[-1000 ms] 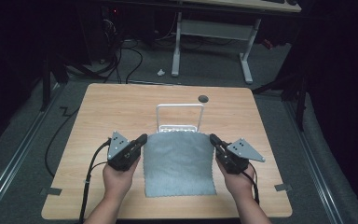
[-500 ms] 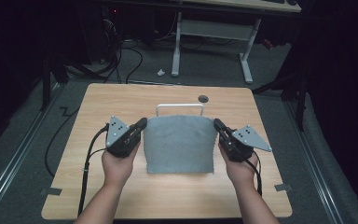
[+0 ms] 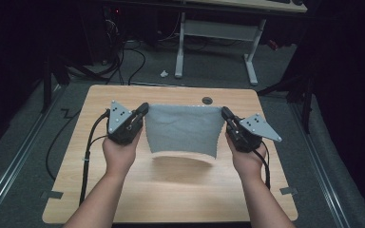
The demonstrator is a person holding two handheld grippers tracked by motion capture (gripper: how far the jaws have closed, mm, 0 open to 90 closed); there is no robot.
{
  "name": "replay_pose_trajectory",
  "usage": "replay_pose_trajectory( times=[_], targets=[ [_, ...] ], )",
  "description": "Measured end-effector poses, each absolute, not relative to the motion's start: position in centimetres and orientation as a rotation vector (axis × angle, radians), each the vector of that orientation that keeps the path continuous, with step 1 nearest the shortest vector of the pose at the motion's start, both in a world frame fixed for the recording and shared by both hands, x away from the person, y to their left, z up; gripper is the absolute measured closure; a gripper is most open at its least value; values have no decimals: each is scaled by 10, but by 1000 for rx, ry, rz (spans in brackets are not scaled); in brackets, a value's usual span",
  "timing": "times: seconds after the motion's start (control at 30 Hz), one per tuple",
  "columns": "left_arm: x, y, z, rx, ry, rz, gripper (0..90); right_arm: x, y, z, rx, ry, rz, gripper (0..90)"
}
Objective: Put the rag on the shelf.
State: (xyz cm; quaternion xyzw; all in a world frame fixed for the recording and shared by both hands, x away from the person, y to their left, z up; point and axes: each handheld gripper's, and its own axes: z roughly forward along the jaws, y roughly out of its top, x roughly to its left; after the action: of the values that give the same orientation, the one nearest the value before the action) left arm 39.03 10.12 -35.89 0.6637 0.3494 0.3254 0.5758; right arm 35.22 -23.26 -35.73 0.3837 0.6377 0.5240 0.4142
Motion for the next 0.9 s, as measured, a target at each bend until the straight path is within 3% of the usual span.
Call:
replay_pose_trajectory(
  times=[0.57, 0.9],
  targets=[
    [443, 87, -332, 1594, 797, 878, 892, 401, -236, -333, 987, 1568, 1326, 899],
    [481, 78, -340, 1610, 852, 895, 892, 448, -237, -329, 997, 1598, 1273, 898]
  ],
)
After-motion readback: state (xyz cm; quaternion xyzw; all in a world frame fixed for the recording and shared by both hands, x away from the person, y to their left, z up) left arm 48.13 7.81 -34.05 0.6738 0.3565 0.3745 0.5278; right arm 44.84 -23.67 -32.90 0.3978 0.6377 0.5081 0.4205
